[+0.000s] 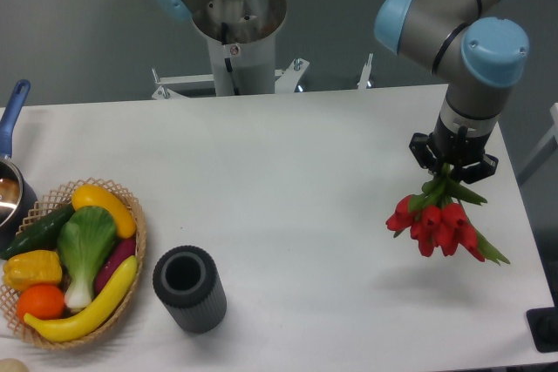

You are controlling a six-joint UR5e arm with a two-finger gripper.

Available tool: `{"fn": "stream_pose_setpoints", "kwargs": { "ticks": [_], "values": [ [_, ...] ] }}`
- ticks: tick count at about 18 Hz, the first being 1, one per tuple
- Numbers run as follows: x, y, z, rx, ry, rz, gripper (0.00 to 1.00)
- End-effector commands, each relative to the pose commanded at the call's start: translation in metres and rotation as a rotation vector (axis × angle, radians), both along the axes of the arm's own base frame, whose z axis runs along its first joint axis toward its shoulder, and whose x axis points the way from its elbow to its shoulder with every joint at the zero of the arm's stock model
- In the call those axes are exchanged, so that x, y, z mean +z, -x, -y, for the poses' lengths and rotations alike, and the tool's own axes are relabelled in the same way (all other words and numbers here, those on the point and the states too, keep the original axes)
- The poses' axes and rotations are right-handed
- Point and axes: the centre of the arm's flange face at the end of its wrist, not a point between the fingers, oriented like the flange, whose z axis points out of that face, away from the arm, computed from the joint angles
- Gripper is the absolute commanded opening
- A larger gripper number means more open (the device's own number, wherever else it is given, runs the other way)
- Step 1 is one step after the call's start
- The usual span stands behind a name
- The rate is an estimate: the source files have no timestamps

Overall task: Insert the flowers into the vase
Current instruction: 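Carry the red tulip bunch with the gripper over the grey vase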

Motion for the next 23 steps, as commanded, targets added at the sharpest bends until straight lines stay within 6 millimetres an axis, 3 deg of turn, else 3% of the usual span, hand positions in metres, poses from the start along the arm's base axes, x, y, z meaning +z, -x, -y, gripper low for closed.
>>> {"fn": "stream_pose_setpoints", "kwargs": {
  "ticks": [3, 6, 12, 14, 23],
  "values": [
    [0.002, -0.003, -0.007, -0.009, -0.025, 0.003, 0.00],
    [0.020, -0.009, -0.016, -0.015, -0.120, 0.008, 0.00],
    [0.062, -0.039, -0.067, -0.035, -0.441, 0.030, 0.00],
    [0.078, -0.053, -0.092, -0.042, -0.570, 0.027, 0.00],
    [0.115, -0.103, -0.146, -0.190, -0.973, 0.265, 0.00]
  ]
}}
